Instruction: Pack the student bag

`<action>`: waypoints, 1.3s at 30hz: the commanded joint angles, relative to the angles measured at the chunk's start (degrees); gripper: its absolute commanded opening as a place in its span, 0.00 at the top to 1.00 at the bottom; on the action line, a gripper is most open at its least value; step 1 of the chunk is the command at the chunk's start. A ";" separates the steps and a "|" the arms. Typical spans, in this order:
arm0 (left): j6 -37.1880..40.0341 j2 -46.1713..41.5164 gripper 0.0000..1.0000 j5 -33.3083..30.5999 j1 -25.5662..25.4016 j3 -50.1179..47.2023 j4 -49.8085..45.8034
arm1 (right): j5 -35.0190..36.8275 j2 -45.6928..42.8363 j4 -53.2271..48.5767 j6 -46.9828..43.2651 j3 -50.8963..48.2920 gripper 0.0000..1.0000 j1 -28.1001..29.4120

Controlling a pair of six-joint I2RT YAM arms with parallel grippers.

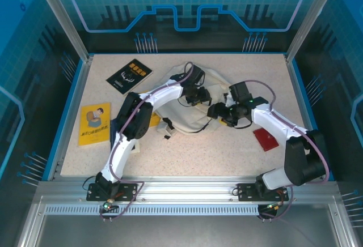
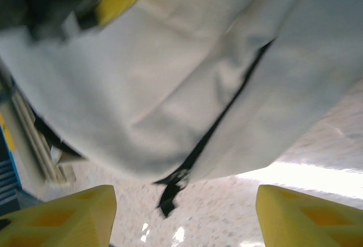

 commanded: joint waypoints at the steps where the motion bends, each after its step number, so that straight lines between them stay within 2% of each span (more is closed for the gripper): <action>1: 4.52 -9.51 0.53 1.50 0.35 -4.72 -3.93 | 0.60 -0.24 0.18 1.01 -1.78 0.32 -3.87; 7: 5.26 -18.20 0.46 0.79 -2.78 -15.51 -7.19 | -0.24 3.97 2.46 2.54 -1.20 0.32 -6.87; 14: 1.63 -20.40 0.41 -2.48 -9.49 -18.98 -11.41 | 0.50 8.02 4.08 3.26 -0.53 0.32 -7.18; 19: 8.11 -18.81 0.41 -3.34 -12.61 -16.82 -10.38 | 0.37 9.38 4.69 3.42 -0.78 0.32 -7.39; 26: 18.72 -16.96 0.41 -8.76 -14.89 -16.01 -8.16 | -1.27 10.12 5.74 4.05 -1.91 0.32 -8.23; 29: 22.64 -14.59 0.44 -12.16 -14.80 -14.69 -9.06 | -2.55 10.68 6.31 4.47 -2.12 0.33 -8.62; 32: 24.88 -13.28 0.48 -12.33 -14.80 -13.63 -8.05 | -3.32 11.14 6.66 4.75 -2.21 0.34 -8.75; 35: 25.54 -12.31 0.57 -12.48 -14.83 -12.76 -7.07 | -3.90 11.60 6.93 5.11 -2.29 0.34 -8.81; 39: 25.91 -12.29 0.74 -13.57 -14.79 -12.55 -6.99 | -4.69 12.26 7.18 5.55 -2.29 0.35 -8.82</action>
